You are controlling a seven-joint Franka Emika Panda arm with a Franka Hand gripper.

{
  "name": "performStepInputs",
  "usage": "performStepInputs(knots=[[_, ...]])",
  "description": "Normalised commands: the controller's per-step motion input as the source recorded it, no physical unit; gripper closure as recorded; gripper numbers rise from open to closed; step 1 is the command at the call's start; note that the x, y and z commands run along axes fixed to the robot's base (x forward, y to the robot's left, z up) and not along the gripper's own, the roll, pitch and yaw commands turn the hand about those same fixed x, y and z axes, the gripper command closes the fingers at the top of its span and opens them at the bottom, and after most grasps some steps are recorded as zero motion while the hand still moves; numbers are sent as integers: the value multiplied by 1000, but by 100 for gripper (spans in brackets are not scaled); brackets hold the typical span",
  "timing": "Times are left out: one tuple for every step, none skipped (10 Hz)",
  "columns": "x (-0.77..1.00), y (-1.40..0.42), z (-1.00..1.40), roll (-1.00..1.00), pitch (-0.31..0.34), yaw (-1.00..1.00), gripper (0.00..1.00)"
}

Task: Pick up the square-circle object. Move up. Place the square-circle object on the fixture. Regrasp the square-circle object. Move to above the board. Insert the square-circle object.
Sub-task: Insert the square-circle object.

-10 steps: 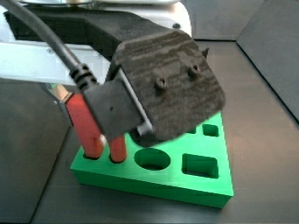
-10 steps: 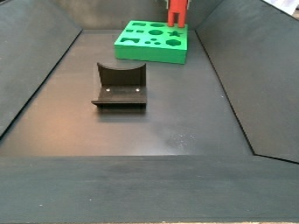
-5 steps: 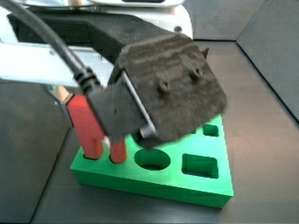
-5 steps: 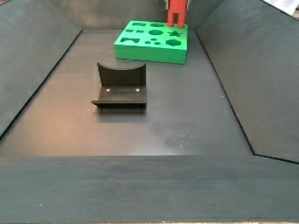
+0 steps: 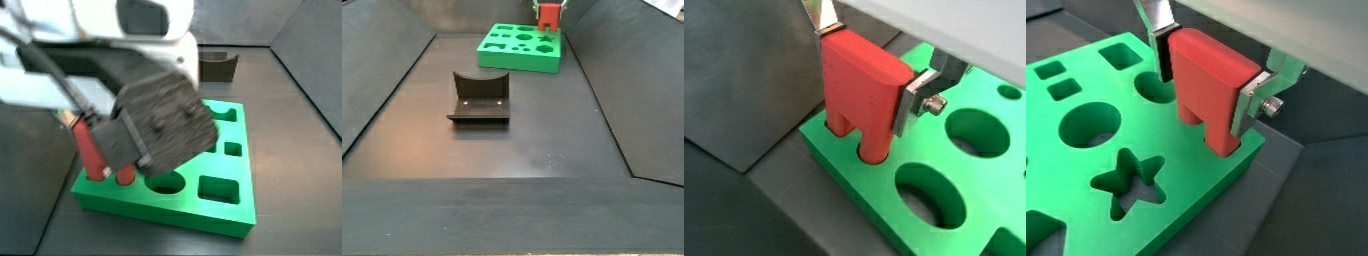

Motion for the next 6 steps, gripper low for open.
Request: performStepInputs(knots=[[-254, -274, -566, 0, -197, 0, 100], [-229, -306, -554, 0, -207, 0, 100], [-306, -314, -469, 63, -241, 0, 100], [-91, -51, -211, 0, -116, 60, 100], [0, 0, -94, -67, -57, 0, 100], [0, 11, 0, -17, 6, 0, 100]])
